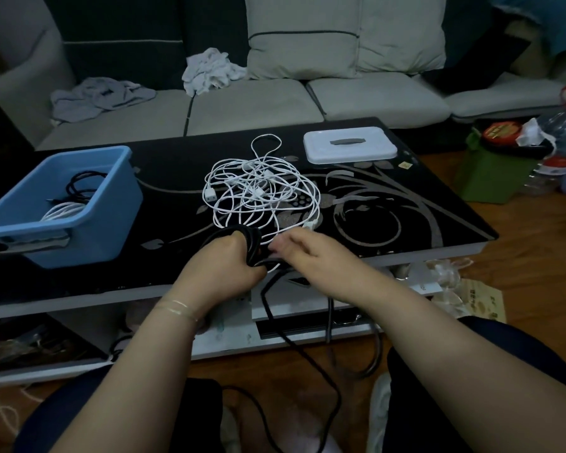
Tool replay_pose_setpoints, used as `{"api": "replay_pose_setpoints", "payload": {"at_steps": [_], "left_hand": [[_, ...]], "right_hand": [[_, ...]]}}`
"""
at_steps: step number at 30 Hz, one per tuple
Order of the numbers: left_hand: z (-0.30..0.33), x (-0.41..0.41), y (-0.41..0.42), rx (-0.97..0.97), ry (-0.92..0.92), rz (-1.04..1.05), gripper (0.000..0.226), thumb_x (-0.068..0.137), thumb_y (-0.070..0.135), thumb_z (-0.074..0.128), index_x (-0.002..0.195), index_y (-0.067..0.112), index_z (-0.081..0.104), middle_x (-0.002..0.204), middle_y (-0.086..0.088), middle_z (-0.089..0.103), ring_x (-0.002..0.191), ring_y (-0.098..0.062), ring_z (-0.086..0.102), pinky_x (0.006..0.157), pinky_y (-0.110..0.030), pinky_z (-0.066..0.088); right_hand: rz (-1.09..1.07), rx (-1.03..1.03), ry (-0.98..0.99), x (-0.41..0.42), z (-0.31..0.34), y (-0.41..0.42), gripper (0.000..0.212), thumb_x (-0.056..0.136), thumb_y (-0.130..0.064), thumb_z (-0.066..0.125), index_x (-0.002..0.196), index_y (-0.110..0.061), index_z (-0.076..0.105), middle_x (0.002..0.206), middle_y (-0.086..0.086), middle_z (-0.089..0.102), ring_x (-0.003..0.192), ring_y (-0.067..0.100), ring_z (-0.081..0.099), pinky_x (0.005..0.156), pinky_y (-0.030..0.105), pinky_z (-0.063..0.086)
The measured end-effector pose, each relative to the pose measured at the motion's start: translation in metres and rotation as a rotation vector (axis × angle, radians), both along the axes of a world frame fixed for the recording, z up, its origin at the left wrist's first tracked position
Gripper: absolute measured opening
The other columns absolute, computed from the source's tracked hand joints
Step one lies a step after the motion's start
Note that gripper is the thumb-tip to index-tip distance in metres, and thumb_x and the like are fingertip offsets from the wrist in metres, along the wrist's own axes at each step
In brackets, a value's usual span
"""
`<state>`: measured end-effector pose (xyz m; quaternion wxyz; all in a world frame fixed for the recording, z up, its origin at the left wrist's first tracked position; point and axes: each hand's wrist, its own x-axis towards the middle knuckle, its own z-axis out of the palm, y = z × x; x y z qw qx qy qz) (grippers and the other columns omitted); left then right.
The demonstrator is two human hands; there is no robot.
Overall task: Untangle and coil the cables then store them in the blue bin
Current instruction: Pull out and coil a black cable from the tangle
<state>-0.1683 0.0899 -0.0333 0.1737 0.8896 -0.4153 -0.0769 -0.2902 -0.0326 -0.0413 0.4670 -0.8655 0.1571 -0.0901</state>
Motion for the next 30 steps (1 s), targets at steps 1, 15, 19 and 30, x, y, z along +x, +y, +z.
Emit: {"api": "replay_pose_setpoints", "payload": {"at_steps": [1,15,19,30], "left_hand": [[0.002,-0.001,0.0,-0.012,0.032,0.003,0.031,0.08,0.037,0.067,0.077,0.018,0.044,0.075,0.002,0.053,0.081,-0.024,0.058,0.058,-0.031,0.036],[0.002,-0.014,0.002,-0.269,0.924,-0.119,0.035,0.093,0.006,0.054,0.061,0.01,0.04,0.043,-0.005,0.033,0.037,-0.017,0.03,0.041,-0.021,0.025],[-0.003,-0.013,-0.003,-0.29,0.878,0.001,0.038,0.091,0.005,0.053,0.057,0.014,0.038,0.042,-0.004,0.036,0.036,-0.017,0.032,0.044,-0.024,0.025],[0.005,-0.021,0.008,-0.314,0.799,-0.31,0.033,0.079,0.003,0.056,0.052,0.022,0.053,0.043,-0.005,0.043,0.039,-0.014,0.043,0.046,-0.026,0.033]], "right_hand": [[0.066,0.029,0.07,-0.002,0.001,0.002,0.042,0.085,-0.058,0.053,0.108,-0.024,0.058,0.094,-0.01,0.065,0.09,0.006,0.061,0.083,0.032,0.05],[-0.454,-0.978,-0.355,-0.016,0.013,-0.022,0.038,0.065,-0.03,0.077,0.096,-0.015,0.062,0.098,0.009,0.051,0.094,0.026,0.042,0.085,0.039,0.034],[-0.333,-1.028,-0.479,-0.013,0.008,-0.005,0.019,0.073,-0.016,0.064,0.091,-0.014,0.06,0.084,0.001,0.056,0.082,0.026,0.053,0.08,0.037,0.031],[-0.372,-0.965,-0.467,-0.011,-0.002,0.017,0.045,0.089,-0.053,0.051,0.07,-0.015,0.063,0.074,-0.002,0.061,0.072,0.02,0.057,0.061,0.031,0.037]]}}
